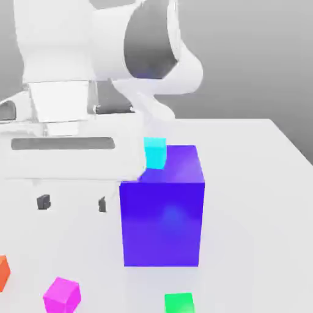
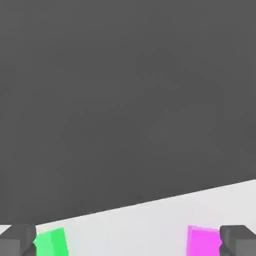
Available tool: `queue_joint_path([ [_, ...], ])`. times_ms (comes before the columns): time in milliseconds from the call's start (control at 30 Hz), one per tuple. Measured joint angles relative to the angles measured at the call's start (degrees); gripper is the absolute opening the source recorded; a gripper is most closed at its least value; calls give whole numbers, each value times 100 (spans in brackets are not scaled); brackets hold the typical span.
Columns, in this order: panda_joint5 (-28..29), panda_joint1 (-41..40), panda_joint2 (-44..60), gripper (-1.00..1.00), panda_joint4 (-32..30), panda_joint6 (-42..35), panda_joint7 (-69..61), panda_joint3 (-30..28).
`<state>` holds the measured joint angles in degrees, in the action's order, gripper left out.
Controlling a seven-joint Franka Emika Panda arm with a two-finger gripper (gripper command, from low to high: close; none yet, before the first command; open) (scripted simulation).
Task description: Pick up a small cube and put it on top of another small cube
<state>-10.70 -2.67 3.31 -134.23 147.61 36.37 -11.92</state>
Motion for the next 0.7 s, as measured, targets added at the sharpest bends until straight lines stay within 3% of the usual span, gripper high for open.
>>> queue_joint_path([
  [233,25,-226,1398,0,-83,509,-38,-183],
  [367,-251,-465,2228,0,59,1079,-252,61],
  [400,-327,-542,2425,-100,103,1229,-309,153],
  [700,-207,-449,2162,-100,41,1024,-221,33],
])
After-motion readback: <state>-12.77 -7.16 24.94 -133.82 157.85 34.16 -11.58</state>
